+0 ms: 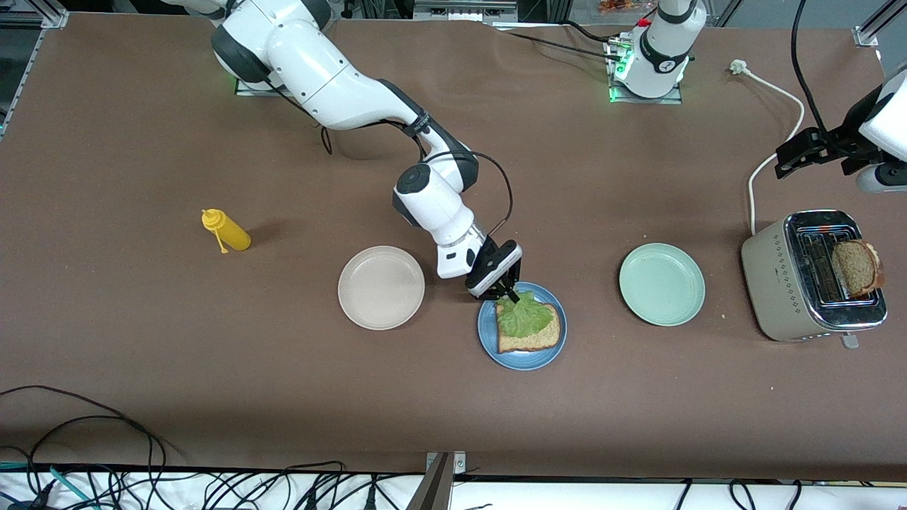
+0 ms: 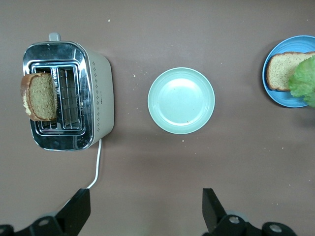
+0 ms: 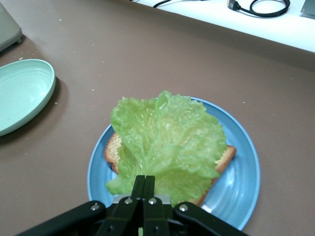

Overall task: Make sandwich in blue plate with both arms
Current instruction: 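Lower the lettuce onto the bread and open the right gripper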

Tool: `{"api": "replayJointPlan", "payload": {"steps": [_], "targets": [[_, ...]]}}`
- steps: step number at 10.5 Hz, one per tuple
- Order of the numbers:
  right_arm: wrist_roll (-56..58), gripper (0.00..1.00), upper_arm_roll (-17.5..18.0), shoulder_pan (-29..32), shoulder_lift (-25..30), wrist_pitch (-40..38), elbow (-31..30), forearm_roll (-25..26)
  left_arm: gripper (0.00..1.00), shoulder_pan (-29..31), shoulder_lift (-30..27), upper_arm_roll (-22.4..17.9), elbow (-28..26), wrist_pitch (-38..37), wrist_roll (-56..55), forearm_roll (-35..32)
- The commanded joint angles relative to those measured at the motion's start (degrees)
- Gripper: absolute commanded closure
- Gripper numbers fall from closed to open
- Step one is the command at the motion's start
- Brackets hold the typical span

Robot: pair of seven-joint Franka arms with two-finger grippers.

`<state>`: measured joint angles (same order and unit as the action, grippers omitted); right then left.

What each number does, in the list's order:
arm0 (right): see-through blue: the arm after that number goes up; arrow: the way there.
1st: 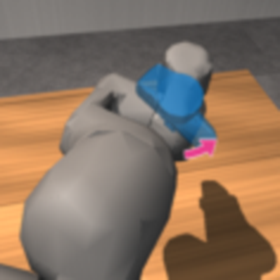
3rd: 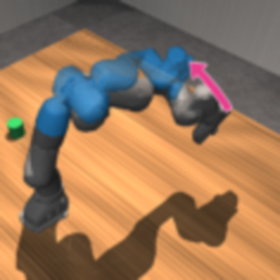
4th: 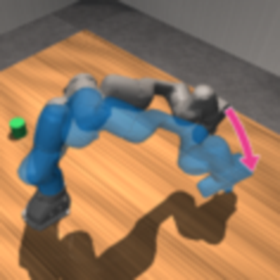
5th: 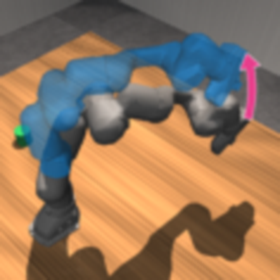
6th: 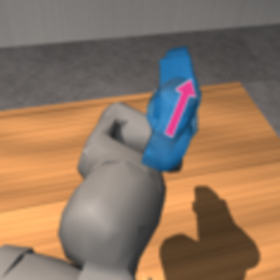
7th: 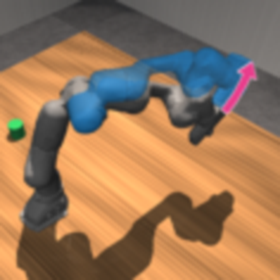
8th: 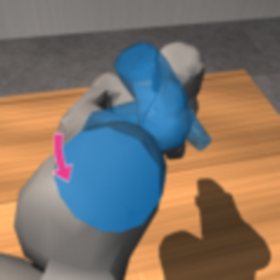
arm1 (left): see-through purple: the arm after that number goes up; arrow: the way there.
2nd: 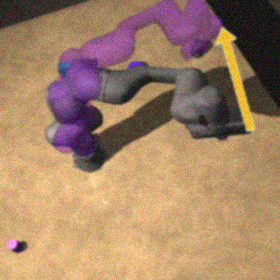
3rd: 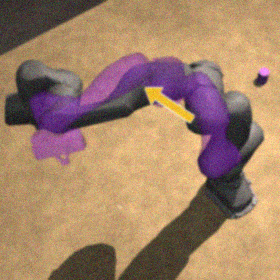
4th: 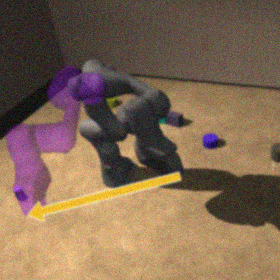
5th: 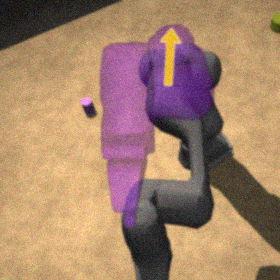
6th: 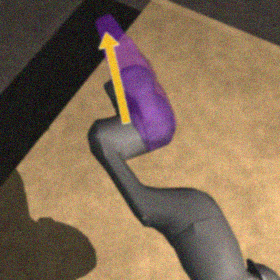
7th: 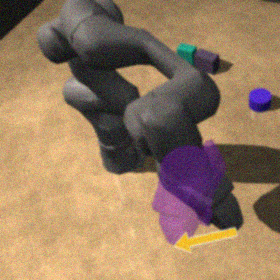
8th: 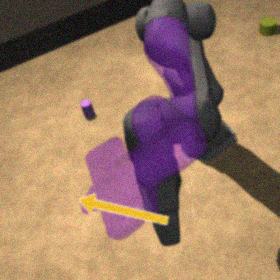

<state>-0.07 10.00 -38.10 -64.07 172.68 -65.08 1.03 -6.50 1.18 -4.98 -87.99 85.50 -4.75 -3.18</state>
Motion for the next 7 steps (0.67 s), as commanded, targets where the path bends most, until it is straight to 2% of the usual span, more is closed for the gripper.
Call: {"api": "replayJointPlan", "payload": {"steps": [1,5,6,7], "targets": [[0.8,1.00,-1.1,-0.9,-4.7,2.5,5.9,0.6,0.00,0.0,0.8,0.2,1.9,-0.9,0.0,-1.7],[-0.8,1.00,-0.9,-1.0,-4.8,2.5,6.3,-0.1,0.00,0.1,0.8,0.2,1.9,-0.9,0.0,-1.7],[-1.0,0.89,-0.8,-1.0,-4.8,2.5,6.3,-0.1,0.00,0.1,0.8,0.1,1.9,-0.9,0.0,-1.7],[-2.6,0.63,-0.8,-1.0,-4.7,2.5,6.3,-0.1,0.00,0.2,0.8,0.1,1.9,-0.9,0.0,-1.7]]}}
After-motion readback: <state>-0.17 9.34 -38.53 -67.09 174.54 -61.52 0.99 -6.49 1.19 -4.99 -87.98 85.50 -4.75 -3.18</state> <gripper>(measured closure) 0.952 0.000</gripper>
